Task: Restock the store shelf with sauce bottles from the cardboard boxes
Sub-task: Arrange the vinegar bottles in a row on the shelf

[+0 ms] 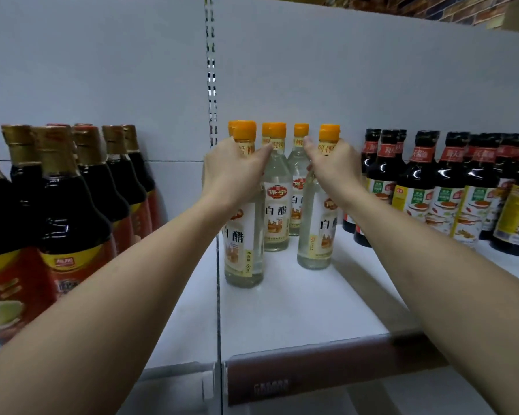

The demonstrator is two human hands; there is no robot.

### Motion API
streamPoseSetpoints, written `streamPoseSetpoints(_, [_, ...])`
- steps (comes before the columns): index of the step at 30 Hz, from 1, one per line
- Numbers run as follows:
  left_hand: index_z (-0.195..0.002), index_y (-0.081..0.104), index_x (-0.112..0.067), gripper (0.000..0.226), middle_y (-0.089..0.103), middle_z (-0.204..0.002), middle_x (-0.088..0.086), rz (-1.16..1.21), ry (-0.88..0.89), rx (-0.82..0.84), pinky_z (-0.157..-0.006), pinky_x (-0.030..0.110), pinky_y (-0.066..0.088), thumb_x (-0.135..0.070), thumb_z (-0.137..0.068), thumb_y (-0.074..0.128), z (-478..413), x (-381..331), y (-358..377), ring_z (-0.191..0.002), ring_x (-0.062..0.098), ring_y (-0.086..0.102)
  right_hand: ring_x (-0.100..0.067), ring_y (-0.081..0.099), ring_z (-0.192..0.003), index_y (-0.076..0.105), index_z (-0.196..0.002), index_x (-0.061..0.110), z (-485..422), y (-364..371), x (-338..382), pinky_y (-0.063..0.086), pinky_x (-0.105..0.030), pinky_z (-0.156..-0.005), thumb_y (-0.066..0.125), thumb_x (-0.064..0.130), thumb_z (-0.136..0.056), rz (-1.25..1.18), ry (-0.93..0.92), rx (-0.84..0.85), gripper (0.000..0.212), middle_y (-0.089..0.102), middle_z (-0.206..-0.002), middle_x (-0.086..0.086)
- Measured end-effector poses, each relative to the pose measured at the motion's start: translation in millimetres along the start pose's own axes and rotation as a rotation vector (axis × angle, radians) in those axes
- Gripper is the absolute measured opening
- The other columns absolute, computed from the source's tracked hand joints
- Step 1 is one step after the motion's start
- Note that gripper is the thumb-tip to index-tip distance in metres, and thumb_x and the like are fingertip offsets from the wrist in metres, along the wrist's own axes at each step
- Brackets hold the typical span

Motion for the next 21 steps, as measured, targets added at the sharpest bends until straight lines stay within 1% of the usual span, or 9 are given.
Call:
streamPoseSetpoints(2, [-0.079, 0.064, -0.020, 0.038, 0.069, -0.074, -0.007, -0.048, 0.015, -0.031, -0.058, 0.025, 0.045, -0.052, -0.099, 0.061, 1, 2, -3, -0.068, 0.008, 0.067, -0.020, 0.066, -0.080, 0.059, -0.100, 0.016, -6, 7, -5, 0.056, -0.039, -0.077, 0.051, 0.060, -0.100, 0.012, 0.006, -0.010, 0.045, 0.066, -0.089, -0.001])
streamPoseSetpoints(5, [-0.088, 0.065, -0.012, 0.050, 0.071, -0.081, 0.002, -0.030, 0.003, -0.063, -0.071, 0.039, 0.056, -0.059, -0.100, 0.052, 1, 8, -2, -0.076, 0.019, 0.068, -0.025, 0.064, -0.088, 0.051, -0.117, 0.012, -11, 14, -11, 0.053, -0.042, -0.080, 0.047, 0.050, -0.105, 0.052, -0.010, -0.020, 0.041, 0.063, -0.098, -0.002])
streamPoseSetpoints(7, [-0.094, 0.062, -0.012, 0.053, 0.069, -0.085, 0.004, -0.012, 0.012, -0.085, -0.077, 0.045, 0.056, -0.062, -0.100, 0.045, 3, 8, -2, -0.080, 0.024, 0.067, -0.027, 0.063, -0.091, 0.049, -0.120, 0.010, -14, 18, -15, 0.052, -0.042, -0.080, 0.047, 0.047, -0.106, 0.065, -0.029, -0.026, 0.039, 0.062, -0.100, -0.003])
streamPoseSetpoints(9, [-0.100, 0.057, -0.013, 0.049, 0.066, -0.087, 0.002, -0.003, 0.023, -0.087, -0.076, 0.041, 0.054, -0.059, -0.103, 0.042, 6, 10, -2, -0.080, 0.021, 0.064, -0.028, 0.064, -0.092, 0.050, -0.120, 0.011, -18, 23, -17, 0.053, -0.044, -0.082, 0.048, 0.046, -0.106, 0.046, -0.048, -0.017, 0.039, 0.063, -0.101, -0.004])
streamPoseSetpoints(12, [-0.109, 0.051, -0.012, 0.037, 0.059, -0.087, -0.005, -0.066, 0.050, -0.075, -0.065, 0.029, 0.042, -0.048, -0.108, 0.042, 9, 12, 1, -0.077, 0.009, 0.056, -0.026, 0.062, -0.091, 0.051, -0.120, 0.010, -23, 27, -21, 0.045, -0.037, -0.076, 0.049, 0.046, -0.106, 0.038, -0.055, -0.003, 0.038, 0.062, -0.101, -0.004])
streamPoseSetpoints(14, [-0.113, 0.047, -0.014, 0.032, 0.057, -0.087, -0.009, -0.111, 0.061, -0.069, -0.062, 0.024, 0.037, -0.046, -0.108, 0.043, 7, 15, 3, -0.077, 0.004, 0.053, -0.027, 0.061, -0.095, 0.051, -0.116, 0.012, -26, 30, -25, 0.045, -0.038, -0.078, 0.050, 0.046, -0.105, 0.025, -0.062, -0.003, 0.036, 0.062, -0.102, -0.005])
streamPoseSetpoints(17, [-0.113, 0.046, -0.016, 0.029, 0.056, -0.087, -0.011, -0.126, 0.063, -0.063, -0.061, 0.024, 0.036, -0.045, -0.108, 0.043, 5, 18, 6, -0.078, 0.004, 0.053, -0.029, 0.057, -0.107, 0.049, -0.108, 0.017, -32, 33, -30, 0.046, -0.044, -0.091, 0.051, 0.048, -0.103, 0.015, -0.081, -0.022, 0.032, 0.059, -0.106, -0.005])
streamPoseSetpoints(19, [-0.114, 0.047, -0.016, 0.031, 0.056, -0.087, -0.011, -0.130, 0.075, -0.068, -0.062, 0.025, 0.038, -0.045, -0.108, 0.044, 3, 18, 6, -0.078, 0.004, 0.053, -0.028, 0.054, -0.110, 0.050, -0.108, 0.016, -34, 35, -31, 0.042, -0.041, -0.091, 0.051, 0.048, -0.104, 0.019, -0.089, -0.026, 0.032, 0.057, -0.106, -0.004])
streamPoseSetpoints(21, [-0.115, 0.047, -0.015, 0.031, 0.055, -0.087, -0.013, -0.139, 0.075, -0.068, -0.062, 0.021, 0.036, -0.045, -0.108, 0.044, 2, 20, 5, -0.077, 0.003, 0.052, -0.028, 0.053, -0.111, 0.051, -0.110, 0.015, -35, 37, -31, 0.039, -0.037, -0.088, 0.050, 0.047, -0.104, 0.017, -0.097, -0.029, 0.033, 0.055, -0.106, -0.003])
Point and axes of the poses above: each hand's wrist, its own z-axis away from the middle knuckle, its own y-axis out of the palm, x = y × z, the point moved 8 cm from there along -z, towards the middle knuckle
